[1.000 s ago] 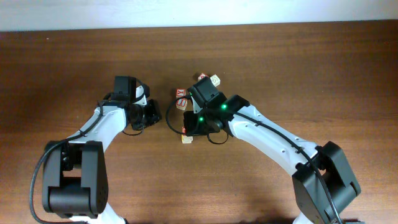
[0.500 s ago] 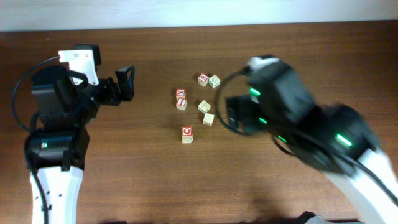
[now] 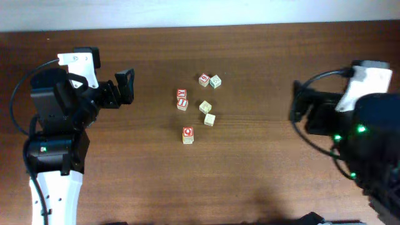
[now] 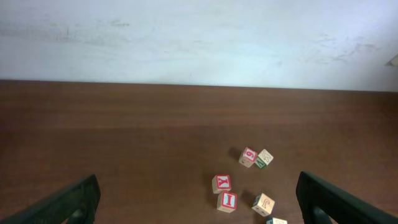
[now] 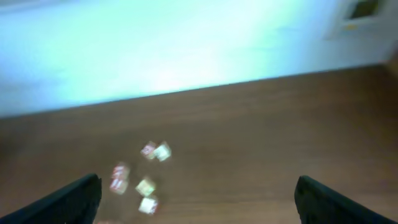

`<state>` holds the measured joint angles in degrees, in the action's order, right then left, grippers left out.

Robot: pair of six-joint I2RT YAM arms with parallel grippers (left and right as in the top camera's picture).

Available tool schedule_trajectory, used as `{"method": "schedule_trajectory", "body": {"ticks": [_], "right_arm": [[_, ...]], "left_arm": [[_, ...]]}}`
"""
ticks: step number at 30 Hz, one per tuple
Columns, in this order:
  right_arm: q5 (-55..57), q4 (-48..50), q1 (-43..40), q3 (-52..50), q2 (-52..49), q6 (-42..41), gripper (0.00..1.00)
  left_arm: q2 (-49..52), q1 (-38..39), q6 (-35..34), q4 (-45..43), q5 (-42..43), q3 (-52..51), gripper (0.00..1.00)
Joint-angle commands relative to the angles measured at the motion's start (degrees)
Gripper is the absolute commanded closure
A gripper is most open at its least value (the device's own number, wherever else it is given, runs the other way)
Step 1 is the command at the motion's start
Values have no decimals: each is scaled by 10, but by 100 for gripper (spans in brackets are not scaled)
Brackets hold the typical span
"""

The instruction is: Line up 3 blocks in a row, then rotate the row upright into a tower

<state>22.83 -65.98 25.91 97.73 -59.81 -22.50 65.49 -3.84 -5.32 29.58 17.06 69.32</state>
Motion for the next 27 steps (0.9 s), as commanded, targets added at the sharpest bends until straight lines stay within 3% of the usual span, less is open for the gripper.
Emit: {"method": "schedule_trajectory", "body": {"ticks": [1,2,3,5,7,9,12,15,16,27], "right_arm": [[-55,101,-94,-102,93,48,1],[-93,199,-134,-200,160,136,1],[-108,234,-151,-247,191,158,1],[-119,321,-200,-383,279,163,1],[-118,506,-231,-608,401,163,1],[-120,629,-234,-772,484,163,2],[-128,673,-234,-916,570,163,1],[-158,658,-234,-973,588,163,1],[-165,617,-233,-974,596,163,1],[-169,619,-233,-974,596,187,1]], "left_arm": [[-2,-2,11,1,-4,5,1],[-2,-2,11,1,-4,5,1],[-2,-2,11,1,-4,5,1],[-2,-2,11,1,-4,5,1],[-2,-2,11,1,-4,5,1],[-2,-2,11,1,-4,5,1],[-2,-2,11,1,-4,5,1],[-2,-2,11,1,-4,5,1],[-2,-2,11,1,-4,5,1],[-2,-2,11,1,-4,5,1]]}}
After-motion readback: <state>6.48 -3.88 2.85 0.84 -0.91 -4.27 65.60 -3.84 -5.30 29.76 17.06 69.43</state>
